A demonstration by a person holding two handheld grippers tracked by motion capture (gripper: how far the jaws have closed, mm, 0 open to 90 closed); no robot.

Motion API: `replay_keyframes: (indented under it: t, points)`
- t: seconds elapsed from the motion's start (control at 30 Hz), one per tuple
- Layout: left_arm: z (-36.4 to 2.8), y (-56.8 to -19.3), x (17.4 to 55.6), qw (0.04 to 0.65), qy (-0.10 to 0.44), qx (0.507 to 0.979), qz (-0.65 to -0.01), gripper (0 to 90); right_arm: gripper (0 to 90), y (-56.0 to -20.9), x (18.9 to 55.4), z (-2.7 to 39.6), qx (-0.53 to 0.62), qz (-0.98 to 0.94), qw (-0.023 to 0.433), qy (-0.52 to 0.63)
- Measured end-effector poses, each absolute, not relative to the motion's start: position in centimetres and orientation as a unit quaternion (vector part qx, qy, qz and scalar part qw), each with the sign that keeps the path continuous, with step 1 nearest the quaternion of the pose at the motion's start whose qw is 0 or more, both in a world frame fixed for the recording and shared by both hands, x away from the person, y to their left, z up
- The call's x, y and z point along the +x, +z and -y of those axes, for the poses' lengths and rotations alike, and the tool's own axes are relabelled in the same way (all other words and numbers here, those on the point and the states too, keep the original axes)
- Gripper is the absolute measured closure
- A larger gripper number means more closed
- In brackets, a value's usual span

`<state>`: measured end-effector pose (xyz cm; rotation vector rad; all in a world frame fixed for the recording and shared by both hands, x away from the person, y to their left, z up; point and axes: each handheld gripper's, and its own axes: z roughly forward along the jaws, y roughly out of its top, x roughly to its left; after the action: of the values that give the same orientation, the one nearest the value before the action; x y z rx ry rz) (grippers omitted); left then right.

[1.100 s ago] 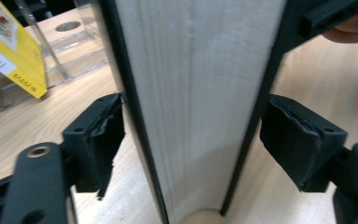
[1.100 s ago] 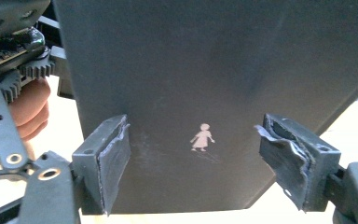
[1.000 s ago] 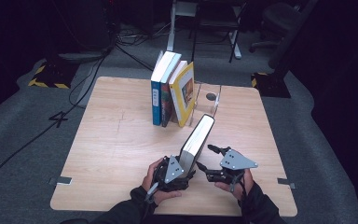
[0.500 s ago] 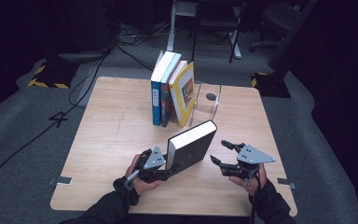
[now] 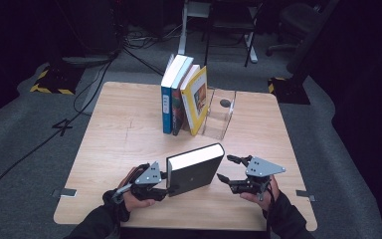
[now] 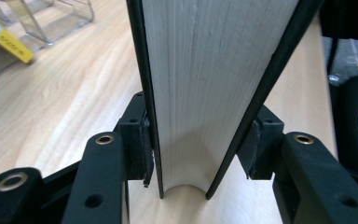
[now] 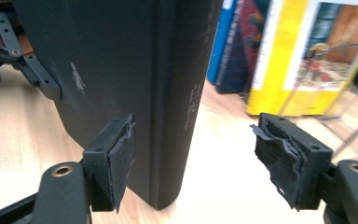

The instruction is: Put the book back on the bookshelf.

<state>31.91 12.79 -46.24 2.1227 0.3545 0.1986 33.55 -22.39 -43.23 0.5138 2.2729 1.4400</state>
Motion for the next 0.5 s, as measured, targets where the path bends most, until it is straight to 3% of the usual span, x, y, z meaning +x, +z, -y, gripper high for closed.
replay_keyframes:
  t: [0.5]
  points:
    - [-13.3, -46.2, 31.3, 0.469, 0.063, 0.871, -0.131, 52.1, 27.9, -44.1, 34.1, 18.7, 0.127, -0.835, 0.13, 0.519]
